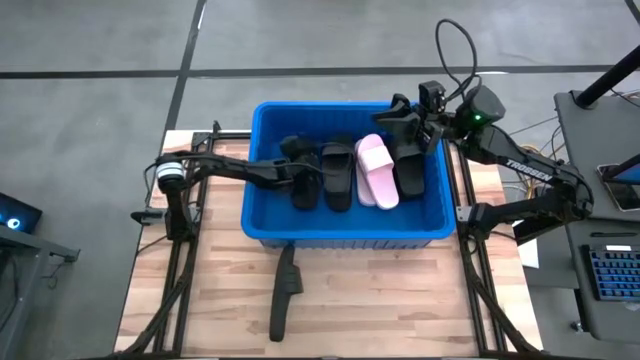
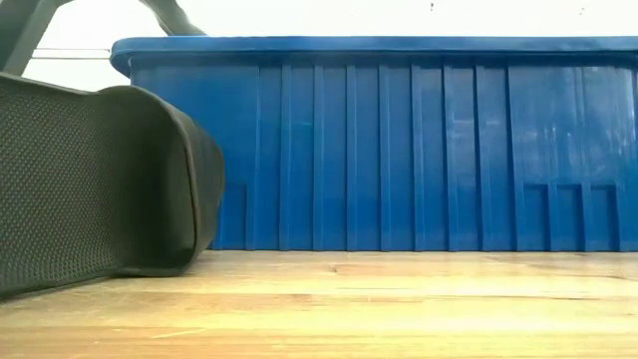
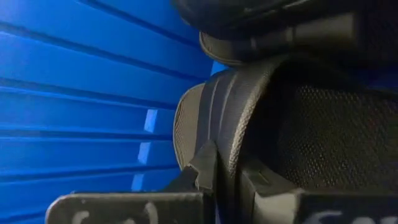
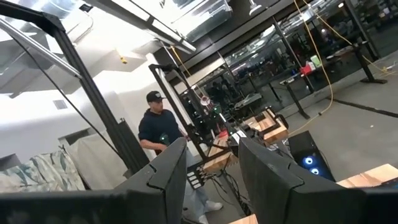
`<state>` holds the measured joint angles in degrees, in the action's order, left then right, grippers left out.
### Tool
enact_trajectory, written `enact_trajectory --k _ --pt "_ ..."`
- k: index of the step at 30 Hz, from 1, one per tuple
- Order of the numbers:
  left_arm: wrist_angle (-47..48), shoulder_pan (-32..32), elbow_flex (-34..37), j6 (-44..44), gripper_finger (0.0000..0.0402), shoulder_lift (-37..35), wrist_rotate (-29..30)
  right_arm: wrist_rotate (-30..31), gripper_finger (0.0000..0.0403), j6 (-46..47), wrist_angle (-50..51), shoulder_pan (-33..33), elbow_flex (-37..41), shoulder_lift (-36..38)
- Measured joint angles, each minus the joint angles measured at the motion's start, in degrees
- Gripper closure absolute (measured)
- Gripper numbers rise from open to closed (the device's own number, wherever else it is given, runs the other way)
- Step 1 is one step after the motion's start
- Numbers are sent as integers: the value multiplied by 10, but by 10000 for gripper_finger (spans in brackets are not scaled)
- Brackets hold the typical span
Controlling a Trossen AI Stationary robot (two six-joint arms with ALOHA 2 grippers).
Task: Pick and place slides into bin
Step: Put the black slide into the blue bin
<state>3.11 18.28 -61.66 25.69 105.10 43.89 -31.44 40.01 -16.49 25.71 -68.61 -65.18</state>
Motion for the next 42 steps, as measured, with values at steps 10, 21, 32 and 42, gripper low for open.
enact_trajectory --k 10,21,32,42 --pt "-1 10 -4 -16 319 -9 -65 -1 266 0 2 0 0 3" --pt "89 22 -24 -27 121 -35 -78 -2 266 -21 49 0 1 3" --pt "161 23 -35 -32 52 -134 -208 0 266 -42 63 1 1 2" --pt "210 22 -35 -169 52 -305 -278 215 266 -26 231 2 -24 2"
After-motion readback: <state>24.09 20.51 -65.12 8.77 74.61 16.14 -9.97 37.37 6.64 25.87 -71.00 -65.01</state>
